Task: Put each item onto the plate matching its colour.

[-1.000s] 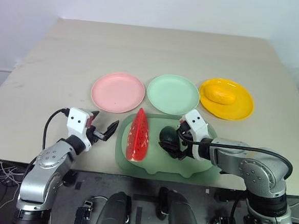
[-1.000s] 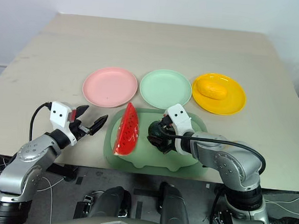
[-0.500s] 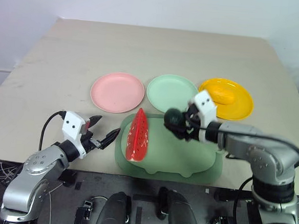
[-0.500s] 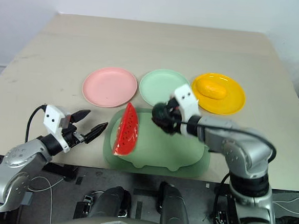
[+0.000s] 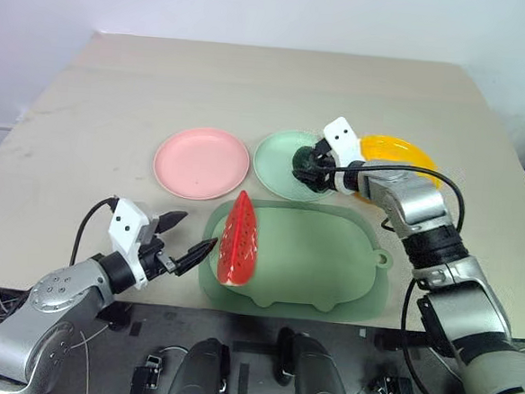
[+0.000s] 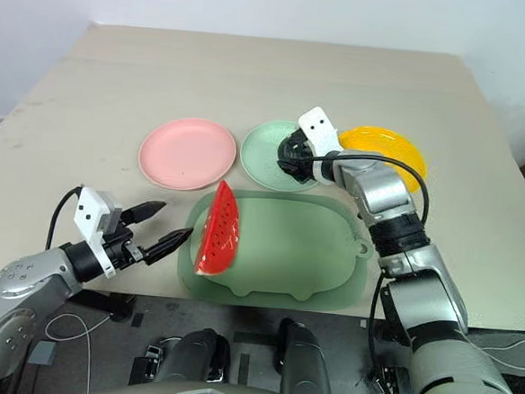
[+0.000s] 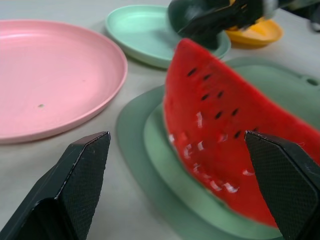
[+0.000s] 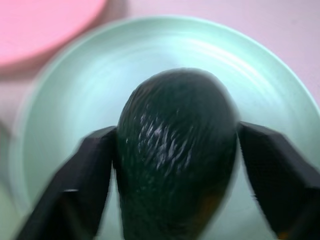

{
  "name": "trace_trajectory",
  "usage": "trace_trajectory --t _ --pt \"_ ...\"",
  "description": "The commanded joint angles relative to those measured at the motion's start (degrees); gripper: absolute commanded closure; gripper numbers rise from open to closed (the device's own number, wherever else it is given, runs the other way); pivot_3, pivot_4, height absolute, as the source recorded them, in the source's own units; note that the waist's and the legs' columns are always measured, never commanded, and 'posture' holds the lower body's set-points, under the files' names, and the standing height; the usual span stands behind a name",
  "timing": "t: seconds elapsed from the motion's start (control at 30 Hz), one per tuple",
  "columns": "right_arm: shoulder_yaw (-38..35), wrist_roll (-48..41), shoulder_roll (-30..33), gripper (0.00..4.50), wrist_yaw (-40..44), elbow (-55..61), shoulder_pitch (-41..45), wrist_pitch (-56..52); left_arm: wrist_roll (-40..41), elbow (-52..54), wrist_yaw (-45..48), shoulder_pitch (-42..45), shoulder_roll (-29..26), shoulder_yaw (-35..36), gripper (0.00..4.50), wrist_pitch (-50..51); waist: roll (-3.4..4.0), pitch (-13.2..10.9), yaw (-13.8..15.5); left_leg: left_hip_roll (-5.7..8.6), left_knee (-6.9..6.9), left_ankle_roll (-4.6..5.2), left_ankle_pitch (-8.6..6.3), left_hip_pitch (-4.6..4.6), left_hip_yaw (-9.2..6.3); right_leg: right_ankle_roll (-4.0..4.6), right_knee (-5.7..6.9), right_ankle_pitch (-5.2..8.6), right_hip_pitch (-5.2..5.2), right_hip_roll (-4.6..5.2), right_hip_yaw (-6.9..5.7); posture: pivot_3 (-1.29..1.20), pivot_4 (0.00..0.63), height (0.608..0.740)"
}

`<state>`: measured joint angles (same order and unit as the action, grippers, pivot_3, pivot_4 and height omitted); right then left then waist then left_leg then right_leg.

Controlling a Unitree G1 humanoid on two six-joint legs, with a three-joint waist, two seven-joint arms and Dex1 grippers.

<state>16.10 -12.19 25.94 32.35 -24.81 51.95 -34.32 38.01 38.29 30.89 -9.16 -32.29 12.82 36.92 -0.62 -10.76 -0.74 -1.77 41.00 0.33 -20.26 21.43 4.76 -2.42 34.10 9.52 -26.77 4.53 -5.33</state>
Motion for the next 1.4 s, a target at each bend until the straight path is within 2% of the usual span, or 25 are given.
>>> trace_trajectory --t 0.03,0.17,0.3,0.5,0.6,0.73,0.83,1.13,1.3,1.4 --pt "-1.7 3.1 -0.4 0.03 1.2 -3.1 2.4 6.8 6.4 5.6 -2.6 -0.4 0.3 2.5 0.00 3.1 0.00 0.0 0.0 -0.01 0.00 0.00 0.00 0.00 0.00 0.00 0.00 0.00 0.00 0.01 0.00 0.00 0.150 0.740" --pt "-4.8 2.9 -0.1 0.03 1.8 1.9 0.4 9.4 11.8 9.2 -6.5 0.8 -1.9 3.8 0.00 7.8 0.02 0.0 0.0 -0.02 0.00 -0.01 0.00 -0.02 -0.02 0.00 0.01 0.00 0.01 0.02 0.00 0.00 0.150 0.740" --pt "-8.5 1.9 0.4 0.03 1.2 8.0 -1.9 8.3 19.7 12.1 -15.6 6.3 -3.6 3.4 0.00 13.9 0.02 0.0 0.1 -0.02 0.01 -0.03 0.02 -0.03 -0.09 -0.01 0.03 -0.01 0.05 0.02 -0.01 0.00 0.150 0.740" --pt "-11.6 1.4 -0.2 0.03 0.2 15.4 -6.2 6.8 28.6 15.2 -26.7 14.4 -7.0 -2.1 0.00 20.9 0.02 0.0 0.1 0.00 0.01 -0.07 0.04 -0.04 -0.12 -0.01 0.02 -0.01 0.09 0.02 -0.03 0.00 0.150 0.740" --pt "-11.5 1.7 -0.6 0.03 0.2 17.4 -7.4 6.7 30.1 14.3 -30.7 17.2 -9.1 -4.9 0.00 24.3 0.03 0.0 0.0 0.03 0.01 -0.12 0.07 -0.07 -0.10 0.00 0.03 -0.01 0.09 0.01 -0.02 0.00 0.150 0.740" --pt "-11.9 1.6 -1.4 0.03 -0.3 19.4 -8.3 6.1 33.2 8.6 -40.7 21.2 -6.2 -10.2 0.00 29.7 0.03 0.0 0.1 0.09 -0.01 -0.30 0.17 -0.09 -0.11 0.00 0.03 -0.01 0.10 -0.04 -0.01 0.00 0.150 0.740" --pt "-12.1 2.0 -1.5 0.03 -0.7 19.9 -8.9 5.7 33.7 7.0 -44.6 22.6 -4.2 -12.8 0.00 31.4 0.02 0.0 0.1 0.09 -0.01 -0.45 0.25 -0.08 -0.12 0.00 0.03 -0.01 0.10 -0.04 -0.01 0.00 0.150 0.740" --pt "-12.3 2.9 -1.4 0.03 -1.9 21.4 -10.5 5.5 31.1 0.6 -49.5 26.8 1.6 -18.3 0.00 35.8 0.01 0.0 0.2 0.16 0.00 -0.56 0.31 -0.10 -0.13 0.00 0.03 -0.01 0.14 -0.02 -0.02 0.00 0.150 0.740" --pt "-13.2 2.5 -1.2 0.00 -2.0 23.1 -11.1 5.9 28.8 0.0 -47.7 28.1 2.2 -18.8 1.01 36.5 0.01 0.0 0.3 0.17 0.00 -0.57 0.32 -0.12 -0.13 0.00 0.03 -0.01 0.17 -0.01 -0.02 0.00 0.150 0.740" --pt "-16.9 -1.5 -1.0 0.00 -0.7 26.6 -12.9 5.0 28.3 0.8 -46.6 28.7 2.2 -17.8 1.13 36.2 0.01 0.0 0.4 0.17 0.00 -0.57 0.32 -0.11 -0.14 0.00 0.02 -0.01 0.17 -0.01 -0.02 0.00 0.150 0.740"
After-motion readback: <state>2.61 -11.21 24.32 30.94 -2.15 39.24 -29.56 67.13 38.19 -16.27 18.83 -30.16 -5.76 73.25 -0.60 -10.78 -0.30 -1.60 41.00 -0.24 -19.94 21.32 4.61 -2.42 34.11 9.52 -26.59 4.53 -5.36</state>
